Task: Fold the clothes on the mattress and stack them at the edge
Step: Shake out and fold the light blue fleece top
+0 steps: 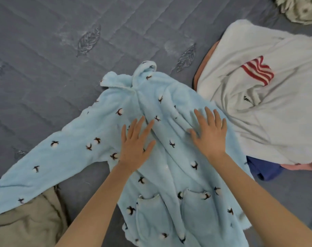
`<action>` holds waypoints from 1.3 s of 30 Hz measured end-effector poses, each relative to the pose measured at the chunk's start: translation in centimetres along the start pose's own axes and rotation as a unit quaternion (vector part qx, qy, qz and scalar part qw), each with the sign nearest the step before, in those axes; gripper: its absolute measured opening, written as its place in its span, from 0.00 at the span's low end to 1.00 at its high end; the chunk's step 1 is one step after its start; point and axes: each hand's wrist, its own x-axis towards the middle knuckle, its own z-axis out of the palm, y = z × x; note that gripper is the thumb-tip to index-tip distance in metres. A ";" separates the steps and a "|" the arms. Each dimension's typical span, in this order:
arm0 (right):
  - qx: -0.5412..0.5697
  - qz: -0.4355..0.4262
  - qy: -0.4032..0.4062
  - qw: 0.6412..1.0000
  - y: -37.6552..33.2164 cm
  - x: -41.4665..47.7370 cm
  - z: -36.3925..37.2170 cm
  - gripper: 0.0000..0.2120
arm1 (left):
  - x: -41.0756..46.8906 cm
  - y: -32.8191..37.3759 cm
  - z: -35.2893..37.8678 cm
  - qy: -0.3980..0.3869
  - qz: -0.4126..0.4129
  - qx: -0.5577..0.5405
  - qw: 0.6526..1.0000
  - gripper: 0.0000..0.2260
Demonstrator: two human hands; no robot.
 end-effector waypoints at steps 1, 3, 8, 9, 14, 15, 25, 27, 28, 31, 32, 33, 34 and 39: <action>0.001 0.018 0.003 1.000 1.1 0.1 -0.2 0.27 | 0.5 0.8 0.2 -0.003 0.005 0.004 1.000 0.26; 0.020 0.051 0.013 0.998 3.2 0.5 -0.8 0.26 | 1.7 2.4 0.6 -0.012 0.012 0.012 1.000 0.26; 0.036 0.084 -0.013 0.996 7.1 2.2 -1.4 0.22 | 5.4 6.2 1.7 -0.018 0.012 0.016 1.000 0.24; 0.023 0.089 -0.023 0.995 7.6 2.5 -1.3 0.21 | 6.1 6.9 2.0 -0.020 0.008 0.014 1.000 0.24; -0.020 0.090 -0.068 0.993 8.7 3.8 -0.4 0.17 | 9.8 9.8 2.7 -0.052 0.015 0.028 0.998 0.23; -0.010 0.088 -0.061 0.994 9.0 4.1 -0.4 0.15 | 10.6 10.4 2.6 -0.057 0.021 0.040 0.997 0.22; 0.253 0.038 0.028 0.966 10.2 5.0 -4.4 0.10 | 16.0 17.2 2.0 -0.004 0.143 -0.080 0.986 0.18; 0.293 0.058 0.048 0.953 10.6 5.5 -5.2 0.09 | 16.9 18.4 1.6 0.040 0.148 -0.127 0.980 0.11; 0.304 0.067 0.047 0.949 10.9 5.8 -5.5 0.09 | 17.3 19.0 1.3 0.056 0.137 -0.159 0.976 0.09; 0.346 0.080 0.012 0.935 11.7 6.6 -6.2 0.11 | 18.7 20.4 0.0 0.083 0.120 -0.189 0.971 0.13; 0.377 0.084 0.002 0.923 12.0 6.6 -6.4 0.10 | 19.2 20.8 -0.3 0.094 0.120 -0.199 0.968 0.13; 0.405 0.089 -0.010 0.910 12.3 6.5 -6.5 0.10 | 19.7 21.1 -0.6 0.102 0.114 -0.215 0.964 0.13; 0.421 0.097 -0.030 0.901 12.7 6.3 -6.7 0.12 | 20.2 21.4 -0.8 0.112 0.103 -0.234 0.960 0.12; 0.298 0.102 -0.181 0.932 15.2 3.9 -6.5 0.15 | 22.4 22.4 -0.6 0.099 0.010 -0.309 0.946 0.14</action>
